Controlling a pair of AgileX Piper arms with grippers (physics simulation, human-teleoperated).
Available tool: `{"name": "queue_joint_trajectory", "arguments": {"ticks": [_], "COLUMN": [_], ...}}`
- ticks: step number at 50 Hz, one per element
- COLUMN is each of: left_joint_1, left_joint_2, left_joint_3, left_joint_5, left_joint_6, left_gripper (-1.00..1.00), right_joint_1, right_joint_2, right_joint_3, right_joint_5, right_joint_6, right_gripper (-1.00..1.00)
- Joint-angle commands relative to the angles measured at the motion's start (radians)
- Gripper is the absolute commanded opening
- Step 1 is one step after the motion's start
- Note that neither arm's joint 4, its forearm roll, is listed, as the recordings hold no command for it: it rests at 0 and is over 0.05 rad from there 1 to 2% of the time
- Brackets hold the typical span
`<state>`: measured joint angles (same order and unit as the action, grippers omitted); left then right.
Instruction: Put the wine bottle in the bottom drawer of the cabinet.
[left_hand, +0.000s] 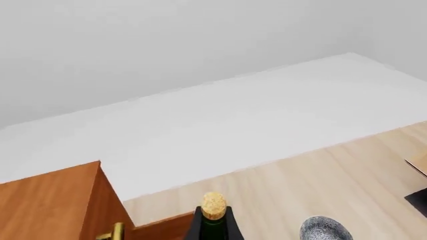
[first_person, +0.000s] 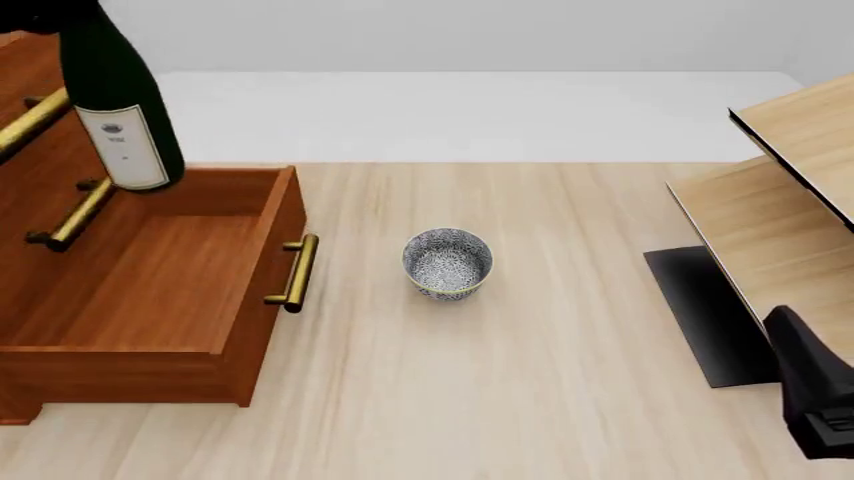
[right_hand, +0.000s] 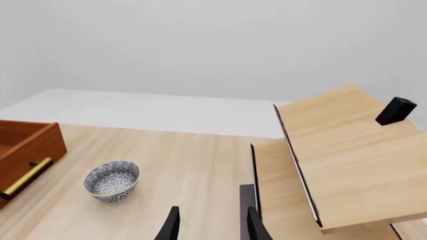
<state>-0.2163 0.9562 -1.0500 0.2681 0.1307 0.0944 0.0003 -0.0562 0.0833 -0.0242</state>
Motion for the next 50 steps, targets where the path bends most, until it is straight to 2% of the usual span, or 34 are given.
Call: {"name": "queue_joint_trajectory", "arguments": {"ticks": [1,3,4,6,9,11,12,13,15,19,20,22,23,24,25,27,28,30,32,36,48,50], "left_joint_1": [0.05,0.055,0.062,0.073,0.068,0.067,0.072,0.069,0.056,0.062,0.056,0.056,0.044,0.04,0.034,0.051,0.048,0.043,0.047,0.034,0.055,0.054], "left_joint_2": [0.025,0.028,0.038,0.045,0.059,0.053,0.07,0.065,0.081,0.088,0.092,0.088,0.095,0.099,0.094,0.099,0.091,0.09,0.088,0.085,0.096,0.097], "left_joint_3": [-0.095,-0.098,-0.108,-0.109,-0.124,-0.126,-0.14,-0.139,-0.149,-0.161,-0.167,-0.165,-0.171,-0.166,-0.157,-0.171,-0.175,-0.183,-0.167,-0.142,-0.127,-0.128], "left_joint_5": [0.143,0.151,0.166,0.179,0.216,0.221,0.249,0.246,0.272,0.294,0.305,0.317,0.337,0.345,0.343,0.354,0.349,0.358,0.353,0.355,0.362,0.37], "left_joint_6": [0.016,0.016,-0.009,0.001,-0.044,-0.024,-0.06,-0.041,-0.071,-0.072,-0.098,-0.077,-0.131,-0.138,-0.107,-0.145,-0.109,-0.138,-0.109,-0.133,-0.112,-0.128], "left_gripper": [-1.0,-1.0,-1.0,-1.0,-1.0,-1.0,-1.0,-1.0,-1.0,-1.0,-1.0,-1.0,-1.0,-1.0,-1.0,-1.0,-1.0,-1.0,-1.0,-1.0,-1.0,-1.0], "right_joint_1": [0.005,0.002,0.003,0.004,0.003,0.001,0.001,0.0,0.0,-0.002,-0.002,-0.002,-0.001,-0.001,0.001,0.003,0.004,0.005,0.006,0.006,0.006,0.006], "right_joint_2": [0.0,0.0,0.0,0.0,0.0,0.0,0.0,0.0,0.0,0.0,0.0,0.0,0.0,0.0,0.0,0.0,0.0,0.0,0.0,0.0,0.0,0.0], "right_joint_3": [0.02,0.02,0.022,0.025,0.025,0.022,0.021,0.019,0.015,0.012,0.009,0.009,0.009,0.008,0.008,0.011,0.013,0.011,0.011,0.011,0.019,0.018], "right_joint_5": [-0.026,-0.031,-0.033,-0.035,-0.037,-0.037,-0.035,-0.034,-0.032,-0.029,-0.028,-0.029,-0.028,-0.029,-0.029,-0.032,-0.034,-0.032,-0.032,-0.032,-0.036,-0.034], "right_joint_6": [0.011,0.021,0.019,0.019,0.02,0.022,0.02,0.02,0.022,0.018,0.02,0.02,0.018,0.02,0.021,0.024,0.019,0.025,0.021,0.023,0.023,0.022], "right_gripper": [1.0,1.0,1.0,1.0,1.0,1.0,1.0,1.0,1.0,1.0,1.0,1.0,1.0,1.0,1.0,1.0,1.0,1.0,1.0,1.0,1.0,1.0]}}
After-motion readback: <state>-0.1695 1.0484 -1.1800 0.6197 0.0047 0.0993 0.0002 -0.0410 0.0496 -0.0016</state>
